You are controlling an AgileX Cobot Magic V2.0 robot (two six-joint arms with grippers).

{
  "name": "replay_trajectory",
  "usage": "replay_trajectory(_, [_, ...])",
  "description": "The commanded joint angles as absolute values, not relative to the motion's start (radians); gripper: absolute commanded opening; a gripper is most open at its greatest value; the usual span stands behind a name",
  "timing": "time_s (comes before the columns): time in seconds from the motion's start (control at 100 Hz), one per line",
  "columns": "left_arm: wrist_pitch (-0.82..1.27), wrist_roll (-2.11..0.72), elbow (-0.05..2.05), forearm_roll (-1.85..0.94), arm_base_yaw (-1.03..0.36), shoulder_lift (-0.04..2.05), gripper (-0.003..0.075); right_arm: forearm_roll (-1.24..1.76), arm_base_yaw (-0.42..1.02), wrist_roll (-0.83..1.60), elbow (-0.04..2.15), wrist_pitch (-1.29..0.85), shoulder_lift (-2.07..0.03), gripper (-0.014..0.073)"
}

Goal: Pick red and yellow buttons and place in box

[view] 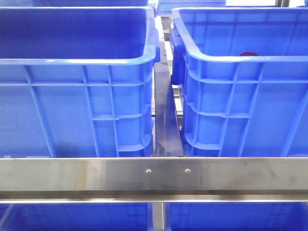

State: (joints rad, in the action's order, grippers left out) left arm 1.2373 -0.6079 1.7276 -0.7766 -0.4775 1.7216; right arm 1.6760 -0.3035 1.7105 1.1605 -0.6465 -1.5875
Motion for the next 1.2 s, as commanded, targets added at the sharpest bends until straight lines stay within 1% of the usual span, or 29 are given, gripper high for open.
replay_trajectory(0.0, [1.227,-0.611,1.761,-0.801,-0.475,1.656,0.0047,1.707,-0.310,1.705,1.131,-0.699,-1.473,-0.0060])
replay_trajectory(0.01, [1.227,-0.611,1.761,-0.797,-0.475,1.654,0.0008,1.707,-0.310,1.705,1.126,-0.699,-1.460,-0.0060])
replay_trajectory(0.03, [1.227,-0.611,1.761,-0.789,-0.475,1.653,-0.0017,1.707,-0.310,1.705,1.111,-0.699,-1.441,-0.0060])
replay_trajectory(0.24, [1.192,-0.549,1.755,-0.689,-0.475,1.619,-0.0019,1.707,-0.310,1.705,0.979,-0.699,-1.266,-0.0060])
replay_trajectory(0.49, [1.012,-0.421,1.658,-0.460,-0.475,1.537,-0.0019,1.712,-0.310,1.702,0.842,-0.692,-1.104,-0.0060])
replay_trajectory(0.6, [0.895,-0.378,1.560,-0.403,-0.475,1.474,-0.0019,1.712,-0.310,1.700,0.787,-0.692,-1.024,-0.0060])
replay_trajectory(0.89, [0.622,-0.376,1.259,-0.394,-0.475,1.298,-0.0019,1.744,-0.307,1.699,0.602,-0.691,-0.801,-0.0060])
replay_trajectory(1.19, [0.334,-0.376,0.928,-0.396,-0.475,1.096,-0.0019,1.758,-0.307,1.699,0.386,-0.695,-0.508,-0.0060])
